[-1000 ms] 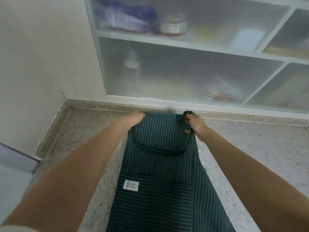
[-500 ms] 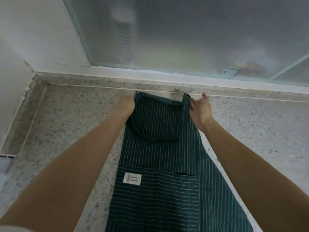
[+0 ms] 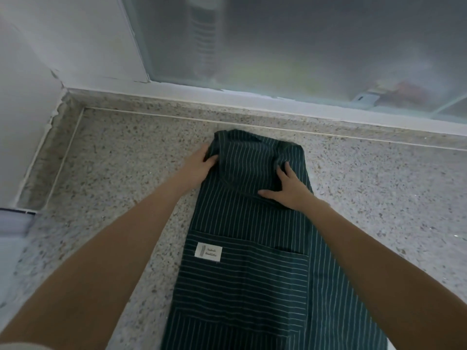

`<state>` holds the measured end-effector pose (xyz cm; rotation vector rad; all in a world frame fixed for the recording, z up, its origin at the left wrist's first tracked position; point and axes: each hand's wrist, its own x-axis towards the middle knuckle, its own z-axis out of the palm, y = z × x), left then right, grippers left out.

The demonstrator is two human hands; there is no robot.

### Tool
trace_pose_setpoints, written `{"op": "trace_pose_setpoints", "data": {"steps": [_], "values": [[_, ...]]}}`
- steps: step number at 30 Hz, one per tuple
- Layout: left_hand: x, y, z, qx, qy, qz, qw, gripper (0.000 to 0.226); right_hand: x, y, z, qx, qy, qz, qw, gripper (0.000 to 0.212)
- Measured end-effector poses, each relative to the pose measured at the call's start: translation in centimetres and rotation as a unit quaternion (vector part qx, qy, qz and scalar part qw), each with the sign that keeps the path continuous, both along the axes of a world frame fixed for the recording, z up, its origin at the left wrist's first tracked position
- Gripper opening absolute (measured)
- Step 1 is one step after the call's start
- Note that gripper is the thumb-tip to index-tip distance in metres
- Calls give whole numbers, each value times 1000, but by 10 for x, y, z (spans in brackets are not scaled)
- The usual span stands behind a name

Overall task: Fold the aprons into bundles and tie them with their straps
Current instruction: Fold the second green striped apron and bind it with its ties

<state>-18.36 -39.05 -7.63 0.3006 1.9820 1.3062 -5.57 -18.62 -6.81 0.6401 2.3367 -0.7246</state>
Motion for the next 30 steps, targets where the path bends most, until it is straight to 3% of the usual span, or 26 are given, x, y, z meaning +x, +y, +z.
{"op": "trace_pose_setpoints", "data": {"steps": [2, 5, 8, 10, 13, 15, 17, 19, 21, 23, 25, 27, 30], "values": [[6, -5, 3, -9, 9, -20, 1000, 50, 0, 1, 0, 4, -44, 41, 998, 117], [11, -17, 19, -34, -117, -79, 989, 60, 3, 2, -8, 29, -74, 80, 994, 136], [13, -33, 30, -151, -262, -200, 932, 63, 6, 4, -11, 56, -79, 89, 991, 139], [16, -40, 36, -211, -279, -251, 903, 59, 10, 4, -11, 75, -73, 96, 990, 137], [22, -46, 40, -203, -204, -223, 931, 37, 15, 2, -8, 124, -61, 90, 986, 135], [29, -51, 40, -151, -74, -145, 975, 17, 21, -8, -2, 186, -31, 55, 980, 134], [36, -53, 38, -87, 19, -80, 993, 14, 32, -31, 5, 232, 47, -2, 971, 120], [48, -56, 33, -50, 72, -66, 994, 18, 45, -63, 3, 200, 93, -59, 974, 99], [56, -60, 32, -43, 113, -72, 990, 12, 55, -89, -4, 86, 49, -112, 989, 98], [57, -66, 33, -51, 122, -82, 988, 11, 57, -98, -13, 35, -29, -88, 995, 113], [56, -76, 40, -64, 71, -115, 989, 23, 56, -95, -16, 35, -66, -55, 996, 126], [55, -89, 48, -103, 23, -161, 981, 30, 58, -92, -14, 37, -73, -33, 996, 127], [50, -107, 50, -224, 28, -244, 943, 39, 61, -90, -11, 40, -87, -4, 995, 124]]}}
